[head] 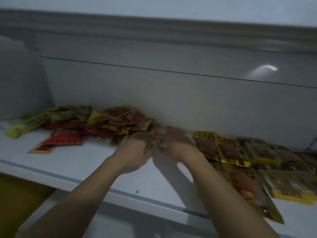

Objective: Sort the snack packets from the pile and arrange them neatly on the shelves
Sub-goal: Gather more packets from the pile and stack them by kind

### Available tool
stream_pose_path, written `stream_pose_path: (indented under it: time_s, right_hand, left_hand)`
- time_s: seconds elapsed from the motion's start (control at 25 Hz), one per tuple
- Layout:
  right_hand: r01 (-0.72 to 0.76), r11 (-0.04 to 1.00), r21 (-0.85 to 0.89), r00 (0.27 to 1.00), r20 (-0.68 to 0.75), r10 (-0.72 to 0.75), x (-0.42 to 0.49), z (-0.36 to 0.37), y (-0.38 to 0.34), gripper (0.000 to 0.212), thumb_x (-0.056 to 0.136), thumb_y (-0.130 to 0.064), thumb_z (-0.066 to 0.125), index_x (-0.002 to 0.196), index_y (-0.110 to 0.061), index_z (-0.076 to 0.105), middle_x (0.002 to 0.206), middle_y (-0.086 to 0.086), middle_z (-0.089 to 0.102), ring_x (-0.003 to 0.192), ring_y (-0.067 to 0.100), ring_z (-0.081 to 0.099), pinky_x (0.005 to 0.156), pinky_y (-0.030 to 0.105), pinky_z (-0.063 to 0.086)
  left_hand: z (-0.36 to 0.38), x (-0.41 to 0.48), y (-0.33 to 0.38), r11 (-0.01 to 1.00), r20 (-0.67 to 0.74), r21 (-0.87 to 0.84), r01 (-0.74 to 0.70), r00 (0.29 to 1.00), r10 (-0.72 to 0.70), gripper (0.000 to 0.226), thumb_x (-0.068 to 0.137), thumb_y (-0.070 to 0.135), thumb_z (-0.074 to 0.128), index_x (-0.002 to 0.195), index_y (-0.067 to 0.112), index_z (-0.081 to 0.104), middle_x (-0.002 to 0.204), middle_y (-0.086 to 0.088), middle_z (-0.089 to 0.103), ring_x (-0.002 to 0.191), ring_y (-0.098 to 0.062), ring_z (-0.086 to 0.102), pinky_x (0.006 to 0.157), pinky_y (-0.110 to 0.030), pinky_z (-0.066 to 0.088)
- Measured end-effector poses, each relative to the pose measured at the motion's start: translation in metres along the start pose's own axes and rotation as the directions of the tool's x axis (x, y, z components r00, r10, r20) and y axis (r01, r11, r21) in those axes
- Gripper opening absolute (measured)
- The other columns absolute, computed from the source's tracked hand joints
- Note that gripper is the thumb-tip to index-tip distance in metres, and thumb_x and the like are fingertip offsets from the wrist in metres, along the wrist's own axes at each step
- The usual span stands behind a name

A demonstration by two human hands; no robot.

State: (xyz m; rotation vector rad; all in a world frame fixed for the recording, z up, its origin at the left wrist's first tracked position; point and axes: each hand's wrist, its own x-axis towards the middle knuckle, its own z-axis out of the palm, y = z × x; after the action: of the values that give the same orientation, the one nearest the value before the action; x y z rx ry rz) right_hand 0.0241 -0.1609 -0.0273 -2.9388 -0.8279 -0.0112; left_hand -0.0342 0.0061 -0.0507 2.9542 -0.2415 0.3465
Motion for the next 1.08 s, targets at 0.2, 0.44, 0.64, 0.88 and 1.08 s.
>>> stream_pose_path:
  time_s: [0.2, 0.44, 0.64, 0.88, 1.08]
  right_hand:
    - [0.058, 0.998, -0.005, 0.998, 0.007, -0.058, 0.041, 0.016, -0.061, 0.031, 0.095, -0.037, 0.050, 0.118, -0.020, 0.059, 0.120, 0.009, 0.060, 0.107, 0.031, 0.058, 0.082, 0.037, 0.050]
    - [0.138, 0.990, -0.026, 0.990, 0.019, -0.138, 0.073, 0.034, -0.108, 0.031, 0.096, -0.038, 0.050, 0.118, -0.019, 0.060, 0.120, 0.006, 0.059, 0.110, 0.029, 0.055, 0.080, 0.033, 0.040]
    - [0.100, 0.991, 0.084, 0.961, -0.265, -0.075, 0.073, 0.071, -0.115, 0.055, 0.087, -0.048, 0.040, 0.133, -0.023, 0.055, 0.119, 0.004, 0.059, 0.107, 0.029, 0.055, 0.085, 0.039, 0.048]
    - [0.041, 0.999, 0.030, 0.942, -0.335, -0.029, 0.073, 0.080, -0.119, 0.057, 0.086, -0.053, 0.036, 0.118, -0.019, 0.067, 0.103, 0.006, 0.066, 0.091, 0.030, 0.062, 0.072, 0.037, 0.049]
    - [0.017, 1.000, 0.010, 0.929, -0.369, -0.012, 0.069, 0.075, -0.121, 0.055, 0.082, -0.060, 0.040, 0.106, -0.024, 0.072, 0.097, 0.003, 0.062, 0.089, 0.026, 0.060, 0.070, 0.035, 0.049]
  left_hand:
    - [-0.001, -0.024, -0.069, 0.992, -0.022, 0.056, 0.110, 0.994, -0.109, 0.042, 0.098, 0.042, 0.044, 0.137, 0.028, 0.051, 0.136, 0.004, 0.054, 0.126, -0.021, 0.045, 0.100, -0.036, 0.040]
    - [0.000, -0.031, -0.114, 0.998, 0.050, -0.052, 0.020, 0.999, -0.018, 0.036, 0.099, 0.037, 0.043, 0.134, 0.035, 0.053, 0.139, 0.009, 0.050, 0.128, -0.019, 0.042, 0.101, -0.040, 0.038]
    - [-0.006, -0.019, -0.144, 1.000, -0.166, -0.003, -0.006, 0.986, 0.006, 0.043, 0.089, 0.027, 0.051, 0.131, 0.017, 0.055, 0.127, -0.007, 0.055, 0.112, -0.029, 0.052, 0.086, -0.041, 0.049]
    - [0.004, 0.009, -0.151, 0.982, -0.142, 0.167, -0.084, 0.984, 0.108, 0.042, 0.085, 0.034, 0.043, 0.103, 0.007, 0.068, 0.098, -0.013, 0.067, 0.085, -0.034, 0.066, 0.067, -0.037, 0.051]
    - [-0.007, 0.029, -0.144, 0.970, -0.032, 0.234, 0.062, 0.998, -0.056, 0.035, 0.094, 0.033, 0.059, 0.126, 0.020, 0.054, 0.131, -0.003, 0.052, 0.122, -0.024, 0.049, 0.101, -0.033, 0.034]
